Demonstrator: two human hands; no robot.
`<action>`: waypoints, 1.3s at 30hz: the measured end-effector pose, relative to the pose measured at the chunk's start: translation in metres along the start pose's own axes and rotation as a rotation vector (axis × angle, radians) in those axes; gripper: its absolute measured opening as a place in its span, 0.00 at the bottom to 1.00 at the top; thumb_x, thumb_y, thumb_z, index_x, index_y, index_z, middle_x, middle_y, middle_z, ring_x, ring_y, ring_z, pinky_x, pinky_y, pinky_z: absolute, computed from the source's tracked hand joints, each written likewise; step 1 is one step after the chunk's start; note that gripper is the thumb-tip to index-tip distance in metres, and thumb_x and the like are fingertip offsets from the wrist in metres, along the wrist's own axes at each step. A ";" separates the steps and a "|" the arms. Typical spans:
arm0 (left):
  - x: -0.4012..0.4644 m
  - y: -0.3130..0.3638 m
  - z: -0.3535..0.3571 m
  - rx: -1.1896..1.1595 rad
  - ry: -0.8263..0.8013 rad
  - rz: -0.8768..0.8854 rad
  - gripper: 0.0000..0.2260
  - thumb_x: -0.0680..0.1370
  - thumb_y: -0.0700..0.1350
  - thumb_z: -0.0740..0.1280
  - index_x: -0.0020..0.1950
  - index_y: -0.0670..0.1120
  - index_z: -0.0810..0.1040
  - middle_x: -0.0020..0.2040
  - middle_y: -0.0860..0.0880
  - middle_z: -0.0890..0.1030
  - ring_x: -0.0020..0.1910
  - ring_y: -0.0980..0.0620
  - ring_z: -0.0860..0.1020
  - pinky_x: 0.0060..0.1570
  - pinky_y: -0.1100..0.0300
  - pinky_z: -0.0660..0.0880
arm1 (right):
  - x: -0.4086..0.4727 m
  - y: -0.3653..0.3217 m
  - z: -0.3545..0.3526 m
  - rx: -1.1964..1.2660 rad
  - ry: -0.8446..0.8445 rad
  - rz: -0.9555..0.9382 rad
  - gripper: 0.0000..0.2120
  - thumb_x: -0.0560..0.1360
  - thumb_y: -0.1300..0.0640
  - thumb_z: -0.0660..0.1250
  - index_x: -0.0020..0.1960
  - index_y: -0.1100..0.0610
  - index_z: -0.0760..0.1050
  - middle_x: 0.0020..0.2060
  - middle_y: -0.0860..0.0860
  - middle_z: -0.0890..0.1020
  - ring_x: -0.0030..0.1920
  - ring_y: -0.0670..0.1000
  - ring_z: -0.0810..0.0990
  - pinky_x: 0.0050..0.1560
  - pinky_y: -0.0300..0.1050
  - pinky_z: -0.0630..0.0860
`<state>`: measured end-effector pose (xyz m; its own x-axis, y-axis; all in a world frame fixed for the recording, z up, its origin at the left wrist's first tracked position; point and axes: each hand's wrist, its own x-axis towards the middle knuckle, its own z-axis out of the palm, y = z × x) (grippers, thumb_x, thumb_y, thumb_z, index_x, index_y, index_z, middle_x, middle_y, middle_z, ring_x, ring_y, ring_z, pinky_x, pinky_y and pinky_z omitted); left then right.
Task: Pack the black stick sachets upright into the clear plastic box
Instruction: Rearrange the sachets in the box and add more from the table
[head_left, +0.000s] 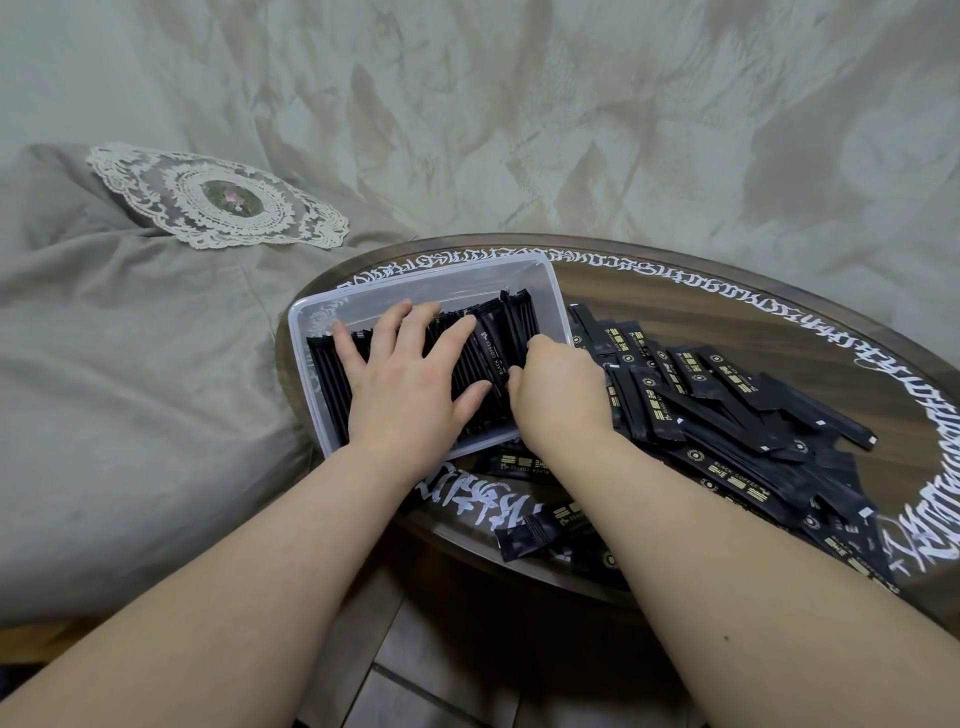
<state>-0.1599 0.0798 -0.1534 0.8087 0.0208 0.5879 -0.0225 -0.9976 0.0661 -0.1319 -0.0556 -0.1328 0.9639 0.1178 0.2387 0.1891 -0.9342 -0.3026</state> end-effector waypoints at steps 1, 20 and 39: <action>0.000 0.000 0.000 0.000 0.001 -0.001 0.27 0.72 0.59 0.70 0.69 0.53 0.72 0.69 0.46 0.71 0.72 0.43 0.63 0.66 0.28 0.47 | -0.001 0.000 -0.001 0.013 0.003 0.000 0.04 0.79 0.57 0.60 0.48 0.57 0.67 0.47 0.56 0.79 0.49 0.59 0.78 0.40 0.45 0.66; 0.000 0.000 0.000 -0.007 -0.011 -0.012 0.27 0.71 0.59 0.70 0.69 0.54 0.72 0.70 0.46 0.70 0.73 0.44 0.61 0.67 0.30 0.46 | 0.000 0.002 -0.002 -0.050 -0.049 -0.090 0.12 0.78 0.51 0.64 0.55 0.58 0.70 0.51 0.55 0.78 0.52 0.57 0.78 0.42 0.45 0.65; -0.001 -0.002 0.000 -0.006 -0.003 -0.002 0.28 0.71 0.59 0.71 0.69 0.54 0.72 0.69 0.46 0.70 0.72 0.43 0.62 0.67 0.30 0.46 | 0.000 0.005 0.001 0.046 -0.023 -0.046 0.15 0.77 0.49 0.65 0.57 0.59 0.70 0.50 0.56 0.79 0.53 0.59 0.77 0.42 0.45 0.66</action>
<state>-0.1605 0.0813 -0.1543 0.8103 0.0222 0.5856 -0.0245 -0.9971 0.0717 -0.1311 -0.0604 -0.1352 0.9580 0.1681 0.2322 0.2409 -0.9112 -0.3342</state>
